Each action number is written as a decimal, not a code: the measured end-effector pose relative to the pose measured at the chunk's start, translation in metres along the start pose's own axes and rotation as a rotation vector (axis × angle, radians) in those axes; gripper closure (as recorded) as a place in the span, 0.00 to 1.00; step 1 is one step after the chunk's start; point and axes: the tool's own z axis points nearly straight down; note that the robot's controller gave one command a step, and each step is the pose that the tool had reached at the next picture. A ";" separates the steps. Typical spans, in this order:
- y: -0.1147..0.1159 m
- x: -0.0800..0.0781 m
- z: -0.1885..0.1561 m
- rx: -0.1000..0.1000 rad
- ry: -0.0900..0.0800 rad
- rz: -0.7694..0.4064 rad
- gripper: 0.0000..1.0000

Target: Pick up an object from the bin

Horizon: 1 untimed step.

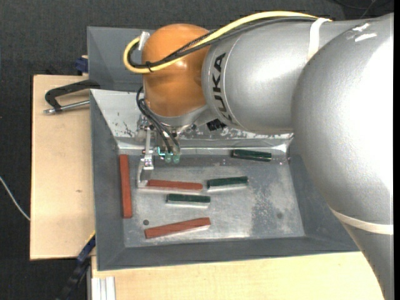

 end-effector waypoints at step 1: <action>-0.001 -0.002 -0.005 -0.002 -0.008 0.002 0.00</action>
Offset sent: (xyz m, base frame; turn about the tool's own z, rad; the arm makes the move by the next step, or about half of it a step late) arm -0.0221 -0.0801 -0.0968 -0.0406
